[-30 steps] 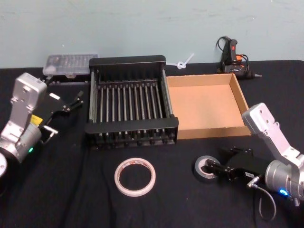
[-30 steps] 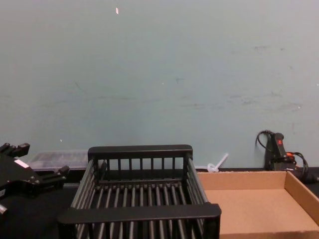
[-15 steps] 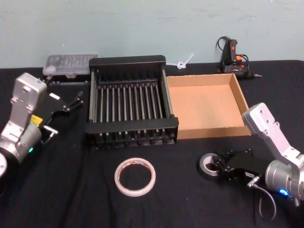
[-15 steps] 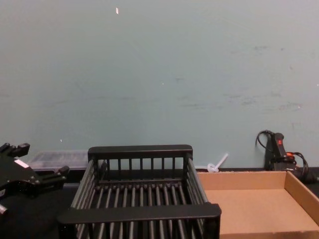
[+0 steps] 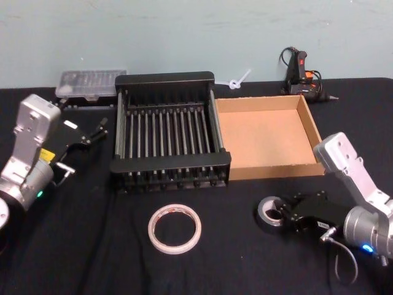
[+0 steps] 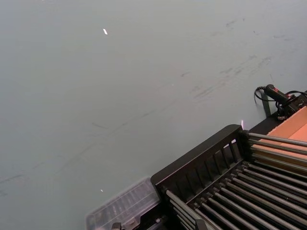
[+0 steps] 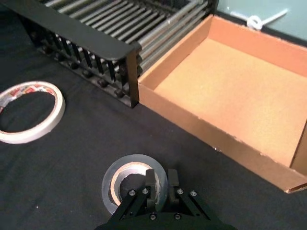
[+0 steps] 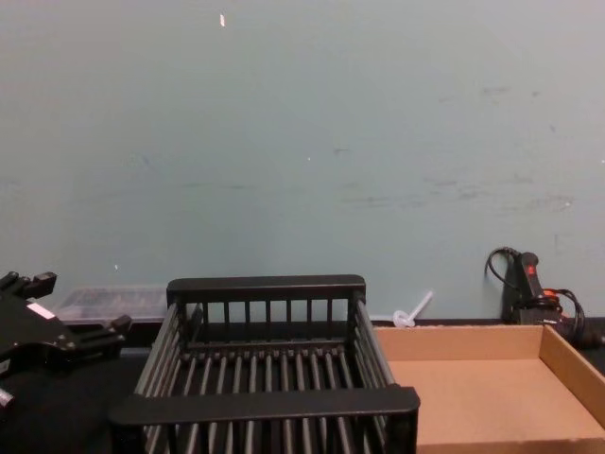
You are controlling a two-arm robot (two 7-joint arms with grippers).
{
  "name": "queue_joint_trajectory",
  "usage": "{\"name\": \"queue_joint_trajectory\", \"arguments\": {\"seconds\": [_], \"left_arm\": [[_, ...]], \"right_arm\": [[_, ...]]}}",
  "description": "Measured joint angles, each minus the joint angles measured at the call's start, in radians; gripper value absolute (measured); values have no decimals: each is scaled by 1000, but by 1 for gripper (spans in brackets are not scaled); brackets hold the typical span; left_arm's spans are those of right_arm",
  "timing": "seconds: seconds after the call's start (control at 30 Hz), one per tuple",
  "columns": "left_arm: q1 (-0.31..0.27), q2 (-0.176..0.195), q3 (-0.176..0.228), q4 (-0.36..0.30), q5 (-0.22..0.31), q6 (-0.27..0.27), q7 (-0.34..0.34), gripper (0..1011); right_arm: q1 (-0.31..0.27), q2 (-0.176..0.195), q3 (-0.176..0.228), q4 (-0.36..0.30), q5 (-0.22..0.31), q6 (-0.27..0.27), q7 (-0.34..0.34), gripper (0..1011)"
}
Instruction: Pick up the white tape and place it into the black box , Pick up the silver tape and place it into the brown box.
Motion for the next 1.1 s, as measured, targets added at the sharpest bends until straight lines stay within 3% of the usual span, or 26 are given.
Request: {"name": "queue_joint_trajectory", "arguments": {"seconds": [0.27,0.57,1.1], "left_arm": [[0,0,0,0,0,0,0,1002],[0,0,0,0,0,0,0,1001],[0,0,0,0,0,0,0,1001]], "right_arm": [[-10,4,27,-15,0,-71,15,158],[18,0,49,-17,0,-104,18,158],[144,-62,64,81,-57,-209,-15,158]]}}
